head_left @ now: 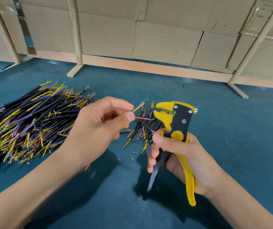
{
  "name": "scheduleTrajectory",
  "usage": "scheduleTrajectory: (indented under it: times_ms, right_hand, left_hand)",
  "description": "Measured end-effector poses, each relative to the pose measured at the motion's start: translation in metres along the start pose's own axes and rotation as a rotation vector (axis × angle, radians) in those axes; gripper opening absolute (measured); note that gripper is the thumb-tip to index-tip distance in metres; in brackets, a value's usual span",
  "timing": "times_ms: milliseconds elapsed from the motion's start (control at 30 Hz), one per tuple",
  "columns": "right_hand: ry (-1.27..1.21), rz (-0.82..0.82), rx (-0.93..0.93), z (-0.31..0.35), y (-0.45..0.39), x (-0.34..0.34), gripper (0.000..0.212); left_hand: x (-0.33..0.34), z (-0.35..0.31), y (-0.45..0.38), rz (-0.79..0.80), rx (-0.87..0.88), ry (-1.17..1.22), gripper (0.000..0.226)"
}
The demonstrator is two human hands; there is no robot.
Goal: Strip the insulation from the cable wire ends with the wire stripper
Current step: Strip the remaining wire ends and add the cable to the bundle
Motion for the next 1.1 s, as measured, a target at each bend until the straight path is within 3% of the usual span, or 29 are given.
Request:
scheduleTrajectory:
  times_ms: [133,367,1100]
  right_hand:
    - [0.019,0.163,0.041,-0.008,0.0,0.013,0.014]
    - [-0.003,0.246,0.053,-0.012,0.0,0.018,0.018]
    - [0.037,0.138,0.027,-0.009,-0.001,0.017,0.03]
  left_hand:
    - [-0.008,-0.007,-0.001,-0.037,0.051,-0.027,0.016]
    - [-0.006,-0.008,-0.001,0.009,0.042,-0.004,0.022]
    - [0.007,-0.009,0.001,0.012,0.068,0.074,0.026]
Point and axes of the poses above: each hand's wrist, its own y-axis away from the middle knuckle, its own x-axis out of the palm, z = x × y, the point moved 7 cm from there along -y, towards the middle knuckle, and after that the axes turned 15 degrees about z, right-handed, at the moved point
